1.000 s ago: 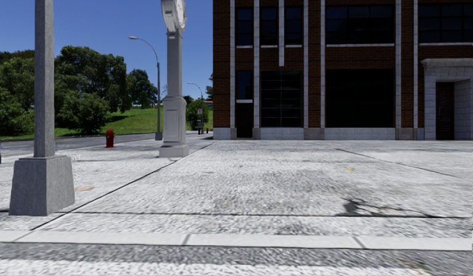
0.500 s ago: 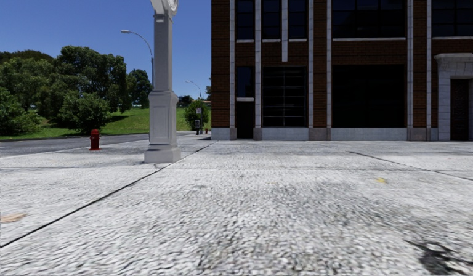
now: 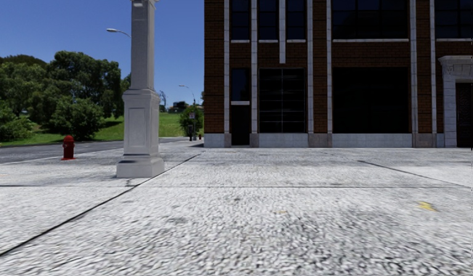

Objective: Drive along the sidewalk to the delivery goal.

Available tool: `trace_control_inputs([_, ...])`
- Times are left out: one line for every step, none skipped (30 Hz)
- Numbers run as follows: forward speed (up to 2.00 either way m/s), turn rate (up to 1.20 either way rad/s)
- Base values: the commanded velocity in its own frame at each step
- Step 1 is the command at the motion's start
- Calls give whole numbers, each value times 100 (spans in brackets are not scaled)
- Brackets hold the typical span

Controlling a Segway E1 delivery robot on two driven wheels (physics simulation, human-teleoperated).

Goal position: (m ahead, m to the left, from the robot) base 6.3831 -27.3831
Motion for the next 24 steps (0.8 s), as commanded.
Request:
trace_control_inputs([200,0])
trace_control_inputs([200,0])
trace_control_inputs([200,0])
trace_control_inputs([200,0])
trace_control_inputs([200,0])
trace_control_inputs([200,0])
trace_control_inputs([200,0])
trace_control_inputs([200,0])
trace_control_inputs([200,0])
trace_control_inputs([200,0])
trace_control_inputs([200,0])
trace_control_inputs([200,0])
trace_control_inputs([200,0])
trace_control_inputs([200,0])
trace_control_inputs([200,0])
trace_control_inputs([200,0])
trace_control_inputs([200,-11])
trace_control_inputs([200,-55])
trace_control_inputs([200,-82])
trace_control_inputs([200,-105])
trace_control_inputs([200,-115])
trace_control_inputs([200,-115])
trace_control_inputs([200,-120])
trace_control_inputs([200,-120])
